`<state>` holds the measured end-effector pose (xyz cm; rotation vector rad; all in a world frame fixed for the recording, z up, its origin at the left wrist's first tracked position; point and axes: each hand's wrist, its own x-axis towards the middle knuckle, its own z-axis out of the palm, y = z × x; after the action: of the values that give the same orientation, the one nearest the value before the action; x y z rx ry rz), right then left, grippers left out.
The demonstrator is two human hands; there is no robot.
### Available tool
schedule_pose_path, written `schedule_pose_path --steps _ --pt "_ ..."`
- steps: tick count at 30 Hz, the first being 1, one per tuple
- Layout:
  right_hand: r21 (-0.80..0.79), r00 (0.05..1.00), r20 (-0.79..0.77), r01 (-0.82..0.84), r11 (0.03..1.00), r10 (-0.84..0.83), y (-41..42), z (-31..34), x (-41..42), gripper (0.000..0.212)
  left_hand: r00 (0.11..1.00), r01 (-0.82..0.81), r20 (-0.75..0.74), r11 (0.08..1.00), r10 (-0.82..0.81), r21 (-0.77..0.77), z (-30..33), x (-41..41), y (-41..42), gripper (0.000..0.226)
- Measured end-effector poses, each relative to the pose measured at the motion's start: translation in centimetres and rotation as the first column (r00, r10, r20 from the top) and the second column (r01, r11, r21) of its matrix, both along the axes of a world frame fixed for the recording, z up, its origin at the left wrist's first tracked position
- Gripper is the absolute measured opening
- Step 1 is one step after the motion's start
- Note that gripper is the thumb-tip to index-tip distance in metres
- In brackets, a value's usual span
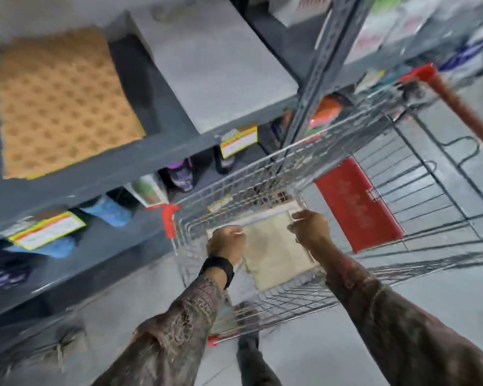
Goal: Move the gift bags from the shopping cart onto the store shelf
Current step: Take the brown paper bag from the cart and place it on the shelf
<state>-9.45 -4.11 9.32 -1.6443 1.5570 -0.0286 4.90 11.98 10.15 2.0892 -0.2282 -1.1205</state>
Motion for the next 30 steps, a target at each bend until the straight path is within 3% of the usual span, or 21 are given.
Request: schedule_pose_path --steps 2,5,7,9,10,12,14,17,19,22,23,24,25,26,27,28,29,30 --pt "0.085 0.996 -0.069 -0.041 0.996 0.047 -1.7 -2.2 -0.8 0.024 0.995 -0.049 -0.088 0.996 0.056 0.075 -3.7 -0.9 -0.9 0.036" --pt "0.082 0.965 -0.186 -0.172 0.982 0.185 -4.1 -5.8 -1.8 0.044 0.948 -0.129 -0.271 0.979 0.169 0.16 -9.1 -2.4 -2.1 0.03" --pt "0.061 0.888 -0.267 -0.372 0.926 0.374 -5.2 -7.7 -1.8 0.051 0.789 -0.224 -0.527 0.946 0.317 0.234 -10.8 -3.8 -2.4 0.015" --pt "0.071 0.77 -0.32 -0.562 0.824 0.553 -6.3 -9.5 -1.3 0.059 0.53 -0.298 -0.718 0.892 0.452 0.341 -12.5 -6.1 -2.6 0.011" --pt "0.072 0.719 -0.329 -0.627 0.775 0.612 -6.8 -10.4 -1.0 0.063 0.445 -0.307 -0.757 0.875 0.479 0.373 -13.1 -7.0 -2.7 0.018" --pt "0.073 0.624 -0.339 -0.728 0.681 0.704 -7.3 -12.6 0.0 0.069 0.363 -0.325 -0.789 0.861 0.495 0.39 -14.3 -8.1 -3.4 0.05" --pt "0.085 0.534 -0.345 -0.801 0.592 0.772 -7.6 -14.6 1.1 0.075 0.348 -0.331 -0.783 0.849 0.516 0.412 -14.9 -8.7 -4.5 0.062" --pt "0.127 0.426 -0.37 -0.858 0.499 0.826 -7.9 -17.3 1.9 0.076 0.017 -0.502 -0.754 0.658 0.657 0.562 -14.9 -9.0 -6.2 0.068" --pt "0.123 0.397 -0.378 -0.874 0.47 0.837 -8.0 -18.4 2.0 0.071 -0.067 -0.557 -0.75 0.599 0.658 0.575 -15.2 -9.3 -6.8 0.068" --pt "0.012 0.415 -0.404 -0.889 0.458 0.816 -8.0 -19.0 2.3 0.054 -0.047 -0.477 -0.663 0.566 0.747 0.672 -14.3 -9.1 -7.9 0.061" --pt "-0.027 0.418 -0.423 -0.893 0.45 0.804 -8.2 -19.0 2.6 0.047 0.009 -0.495 -0.619 0.542 0.785 0.68 -13.4 -8.9 -8.4 0.059" --pt "-0.05 0.423 -0.439 -0.892 0.448 0.792 -8.4 -18.9 3.0 0.041 0.158 -0.542 -0.571 0.554 0.806 0.632 -13.7 -8.7 -8.2 0.059" --pt "-0.061 0.439 -0.441 -0.885 0.461 0.783 -8.6 -18.6 3.3 0.037 0.246 -0.537 -0.55 0.584 0.798 0.609 -14.5 -8.9 -7.7 0.058" --pt "-0.063 0.467 -0.423 -0.87 0.489 0.777 -8.8 -18.2 3.6 0.033 0.125 -0.566 -0.536 0.504 0.835 0.653 -15.0 -9.1 -7.5 0.054" --pt "-0.06 0.504 -0.388 -0.849 0.525 0.771 -9.0 -17.6 3.8 0.029 0.065 -0.528 -0.628 0.561 0.775 0.637 -14.4 -9.0 -7.0 0.047" --pt "-0.049 0.543 -0.35 -0.824 0.564 0.763 -9.0 -16.8 4.0 0.026 0.109 -0.506 -0.736 0.675 0.668 0.538 -12.9 -8.7 -6.7 0.042" --pt "-0.038 0.582 -0.312 -0.797 0.602 0.751 -9.0 -15.8 4.1 0.023 0.074 -0.493 -0.76 0.686 0.646 0.535 -13.0 -8.6 -5.9 0.04" --pt "-0.025 0.617 -0.276 -0.771 0.636 0.737 -8.9 -14.8 4.1 0.021 0.108 -0.528 -0.753 0.679 0.649 0.51 -12.7 -8.7 -5.4 0.041"
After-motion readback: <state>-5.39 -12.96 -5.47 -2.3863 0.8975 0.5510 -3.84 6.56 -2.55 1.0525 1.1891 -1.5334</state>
